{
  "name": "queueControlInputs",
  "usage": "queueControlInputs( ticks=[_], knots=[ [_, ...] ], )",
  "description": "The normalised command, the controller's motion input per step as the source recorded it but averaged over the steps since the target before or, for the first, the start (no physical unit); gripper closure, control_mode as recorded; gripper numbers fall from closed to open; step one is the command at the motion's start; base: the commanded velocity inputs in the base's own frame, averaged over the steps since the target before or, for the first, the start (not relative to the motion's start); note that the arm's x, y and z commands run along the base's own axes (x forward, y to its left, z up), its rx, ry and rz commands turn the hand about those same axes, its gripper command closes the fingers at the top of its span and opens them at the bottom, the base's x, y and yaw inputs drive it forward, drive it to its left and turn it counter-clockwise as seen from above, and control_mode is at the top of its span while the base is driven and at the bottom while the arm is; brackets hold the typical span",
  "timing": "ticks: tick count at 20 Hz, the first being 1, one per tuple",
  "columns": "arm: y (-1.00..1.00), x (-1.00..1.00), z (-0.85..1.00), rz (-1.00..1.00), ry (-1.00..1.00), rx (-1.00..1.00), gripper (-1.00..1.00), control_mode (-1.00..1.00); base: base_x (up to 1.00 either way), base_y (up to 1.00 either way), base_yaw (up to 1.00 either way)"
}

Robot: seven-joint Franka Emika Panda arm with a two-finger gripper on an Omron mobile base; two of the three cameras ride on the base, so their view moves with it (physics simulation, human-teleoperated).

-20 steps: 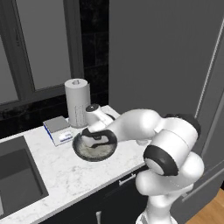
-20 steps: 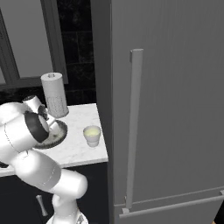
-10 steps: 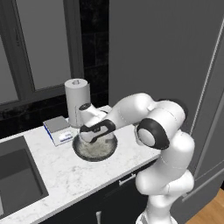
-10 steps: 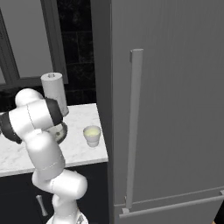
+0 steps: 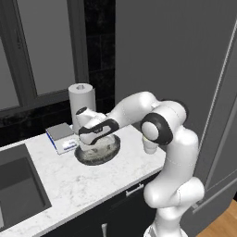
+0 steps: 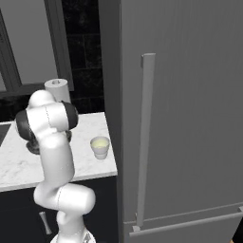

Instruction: Grab a lemon wedge from the fridge and one ice cube from the ice bowl, and put them in the glass of lemonade.

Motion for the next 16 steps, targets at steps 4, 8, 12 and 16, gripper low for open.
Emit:
queueControlInputs(
  ticks=[4, 8, 12, 16],
  knots=[
    [-0.02, -0.08, -0.33, 0.00, 0.11, -0.05, -1.00, -1.00, 0.00, 0.00, 0.00],
    [-0.18, -0.43, -0.17, -0.01, 0.01, -0.01, -1.00, -1.00, 0.00, 0.00, 0.00],
    [-0.02, -0.38, -0.14, -0.03, 0.00, 0.00, 1.00, -1.00, 0.00, 0.00, 0.00],
    [0.00, -0.27, -0.11, -0.07, -0.03, 0.00, 1.00, -1.00, 0.00, 0.00, 0.00]
  ],
)
